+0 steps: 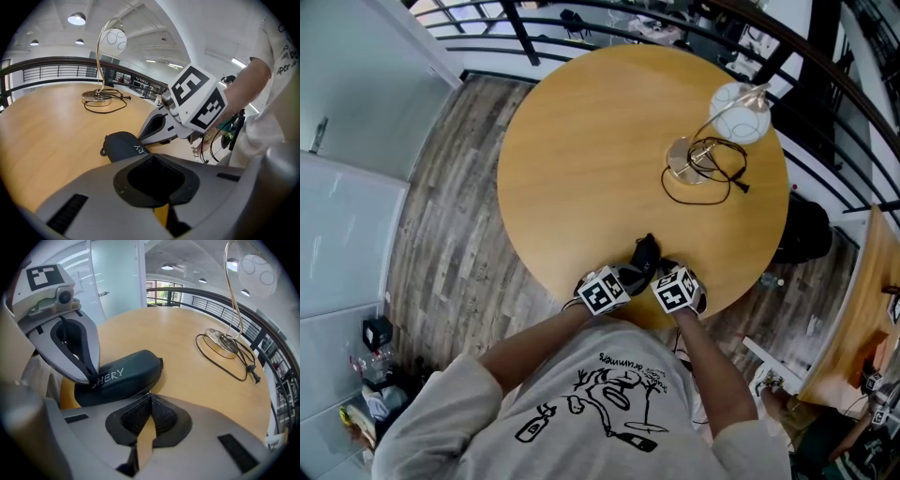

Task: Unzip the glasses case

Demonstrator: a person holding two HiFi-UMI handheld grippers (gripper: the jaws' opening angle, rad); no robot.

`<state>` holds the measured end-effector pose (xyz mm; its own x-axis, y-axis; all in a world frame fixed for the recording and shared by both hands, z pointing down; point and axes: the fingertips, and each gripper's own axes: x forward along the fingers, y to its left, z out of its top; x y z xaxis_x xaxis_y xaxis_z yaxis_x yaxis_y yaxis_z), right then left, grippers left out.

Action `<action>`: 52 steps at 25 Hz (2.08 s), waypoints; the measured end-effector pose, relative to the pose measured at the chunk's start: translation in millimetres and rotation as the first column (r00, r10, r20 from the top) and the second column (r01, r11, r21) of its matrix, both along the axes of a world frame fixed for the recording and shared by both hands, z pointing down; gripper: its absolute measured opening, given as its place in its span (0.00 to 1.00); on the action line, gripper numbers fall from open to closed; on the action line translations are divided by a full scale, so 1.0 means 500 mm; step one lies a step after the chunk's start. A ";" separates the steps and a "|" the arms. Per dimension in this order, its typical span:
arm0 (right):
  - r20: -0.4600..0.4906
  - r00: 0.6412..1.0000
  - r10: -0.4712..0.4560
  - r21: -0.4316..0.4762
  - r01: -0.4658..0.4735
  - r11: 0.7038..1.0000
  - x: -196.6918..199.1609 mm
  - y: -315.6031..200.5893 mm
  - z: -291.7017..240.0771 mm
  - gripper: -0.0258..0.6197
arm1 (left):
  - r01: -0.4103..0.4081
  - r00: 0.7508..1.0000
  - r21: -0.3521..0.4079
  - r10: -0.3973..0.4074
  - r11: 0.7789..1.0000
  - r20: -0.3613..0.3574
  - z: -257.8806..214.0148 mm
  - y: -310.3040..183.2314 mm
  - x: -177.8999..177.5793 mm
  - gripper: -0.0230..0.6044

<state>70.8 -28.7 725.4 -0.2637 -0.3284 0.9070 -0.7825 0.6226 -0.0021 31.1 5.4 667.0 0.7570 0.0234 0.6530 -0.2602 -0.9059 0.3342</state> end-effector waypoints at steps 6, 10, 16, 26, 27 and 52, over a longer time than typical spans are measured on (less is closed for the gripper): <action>-0.077 0.990 -0.119 0.038 0.122 0.992 0.007 -0.030 0.001 0.08 | -0.004 1.000 -0.004 0.004 1.000 -0.004 0.001 0.000 0.001 0.05; -0.106 0.978 -0.182 0.043 0.187 0.981 0.006 -0.046 0.003 0.08 | -0.013 1.000 -0.006 0.013 1.000 -0.005 0.000 0.000 -0.001 0.05; -0.147 0.957 -0.249 0.040 0.257 0.966 0.007 -0.059 0.009 0.08 | -0.015 1.000 -0.012 0.015 1.000 -0.009 -0.001 -0.001 0.001 0.05; -0.088 0.985 -0.149 0.060 0.155 0.986 0.016 -0.057 -0.003 0.08 | 0.018 1.000 -0.058 -0.018 0.998 -0.007 0.000 0.003 -0.007 0.05; -0.073 0.990 -0.119 0.060 0.124 0.991 0.021 -0.055 -0.008 0.08 | 0.033 0.999 -0.075 -0.034 0.997 -0.010 -0.003 0.001 -0.008 0.05; 0.520 0.823 0.227 0.211 -0.381 0.900 -0.038 0.003 -0.438 0.08 | 0.342 0.897 -0.044 -0.339 0.939 -0.283 -0.312 -0.061 -0.015 0.05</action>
<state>52.0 -27.4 506.5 -0.4730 -0.6926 0.5446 -0.8809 0.3835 -0.2774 23.6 -25.2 511.0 0.8701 -0.2724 0.4108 -0.4492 -0.7813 0.4334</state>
